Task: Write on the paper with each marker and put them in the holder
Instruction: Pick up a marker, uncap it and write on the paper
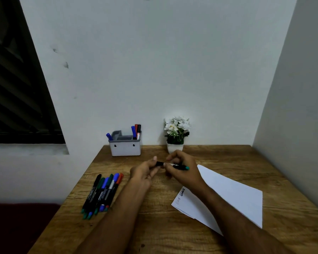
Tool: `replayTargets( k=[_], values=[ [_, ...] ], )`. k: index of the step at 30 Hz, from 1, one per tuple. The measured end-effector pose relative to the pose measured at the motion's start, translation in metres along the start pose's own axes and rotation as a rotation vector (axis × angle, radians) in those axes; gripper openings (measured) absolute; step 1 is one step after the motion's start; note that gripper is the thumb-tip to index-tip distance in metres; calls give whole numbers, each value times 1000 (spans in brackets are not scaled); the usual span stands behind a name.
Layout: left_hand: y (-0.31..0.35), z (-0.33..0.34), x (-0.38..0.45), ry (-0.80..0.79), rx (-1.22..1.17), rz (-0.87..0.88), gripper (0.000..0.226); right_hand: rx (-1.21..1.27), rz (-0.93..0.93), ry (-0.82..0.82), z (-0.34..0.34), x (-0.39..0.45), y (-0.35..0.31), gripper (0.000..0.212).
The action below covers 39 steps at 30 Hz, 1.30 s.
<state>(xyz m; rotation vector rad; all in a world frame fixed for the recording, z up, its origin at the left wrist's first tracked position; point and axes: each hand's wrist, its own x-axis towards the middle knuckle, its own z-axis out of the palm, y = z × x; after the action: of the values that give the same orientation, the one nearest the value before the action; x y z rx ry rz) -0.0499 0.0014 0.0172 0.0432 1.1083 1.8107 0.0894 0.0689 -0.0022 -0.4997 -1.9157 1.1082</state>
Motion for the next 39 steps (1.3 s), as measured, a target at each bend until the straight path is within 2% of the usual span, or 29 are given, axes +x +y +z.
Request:
replayTargets(
  k=[5,12,15,18,22,25,28,33,36,39],
  values=[
    [-1,2,-6,-4,1,30,26,16,-66,51,3,6,1,13],
    [16,5,-9,49,-52,92,15,188,-11,67,18,23,-2,13],
    [22,-2,-8,56,-46,112,13,209,0,24,29,28,-2,10],
    [23,-12,-4,61,-66,112,31,217,17,-45,44,34,-2,14],
    [30,-22,-1,194,-79,155,18,142,74,-84,59,43,2,24],
    [46,-30,6,292,-31,319,17,-82,151,-162,63,52,10,26],
    [68,-36,15,366,160,571,21,-360,150,-183,65,61,17,24],
    [105,-26,23,465,496,1051,24,-452,55,-193,75,68,19,16],
    [119,-17,31,478,522,1178,20,-457,24,-197,83,70,19,18],
    [124,-13,43,468,538,1221,18,-436,7,-189,86,70,21,19]
  ],
)
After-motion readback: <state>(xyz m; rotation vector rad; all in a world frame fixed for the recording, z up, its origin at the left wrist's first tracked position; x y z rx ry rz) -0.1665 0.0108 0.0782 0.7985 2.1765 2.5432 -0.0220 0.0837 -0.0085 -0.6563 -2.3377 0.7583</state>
